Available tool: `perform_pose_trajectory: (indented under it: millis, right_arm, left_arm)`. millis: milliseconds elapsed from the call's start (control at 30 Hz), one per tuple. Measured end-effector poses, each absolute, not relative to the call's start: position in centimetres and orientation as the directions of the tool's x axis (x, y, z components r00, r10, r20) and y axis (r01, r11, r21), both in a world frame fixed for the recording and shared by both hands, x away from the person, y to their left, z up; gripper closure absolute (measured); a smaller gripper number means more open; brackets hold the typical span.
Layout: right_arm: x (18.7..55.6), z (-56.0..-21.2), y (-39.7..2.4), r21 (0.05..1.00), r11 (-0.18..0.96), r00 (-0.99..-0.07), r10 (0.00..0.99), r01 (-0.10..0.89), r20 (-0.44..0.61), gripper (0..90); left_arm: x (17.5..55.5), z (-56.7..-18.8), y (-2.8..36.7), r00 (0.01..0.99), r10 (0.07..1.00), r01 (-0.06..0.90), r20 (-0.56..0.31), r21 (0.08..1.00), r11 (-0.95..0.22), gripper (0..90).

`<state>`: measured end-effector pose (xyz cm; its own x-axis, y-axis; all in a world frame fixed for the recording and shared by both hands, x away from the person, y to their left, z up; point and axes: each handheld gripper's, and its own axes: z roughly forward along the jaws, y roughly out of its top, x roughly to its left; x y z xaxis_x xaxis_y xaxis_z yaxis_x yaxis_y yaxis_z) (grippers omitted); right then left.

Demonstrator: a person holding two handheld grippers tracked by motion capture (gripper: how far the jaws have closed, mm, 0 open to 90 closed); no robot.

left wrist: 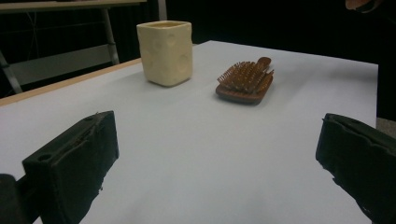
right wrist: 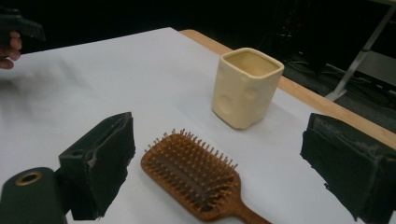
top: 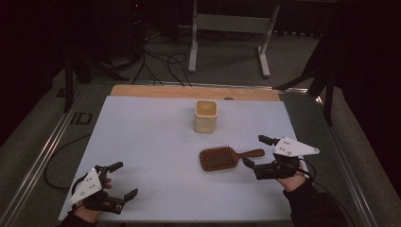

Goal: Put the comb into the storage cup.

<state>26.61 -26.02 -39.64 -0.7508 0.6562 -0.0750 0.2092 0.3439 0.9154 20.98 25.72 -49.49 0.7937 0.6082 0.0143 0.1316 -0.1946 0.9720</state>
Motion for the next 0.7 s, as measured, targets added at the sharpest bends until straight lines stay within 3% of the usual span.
perform_pose_trajectory:
  millis: [700]
  right_arm:
    - [30.2, -41.3, -26.6, 0.888, 0.357, -0.725, 0.687, 0.29, -0.04, 9.2]
  left_arm:
    - [21.0, -49.5, 25.8, 0.797, 0.605, 0.137, 0.009, 0.971, -0.194, 0.0]
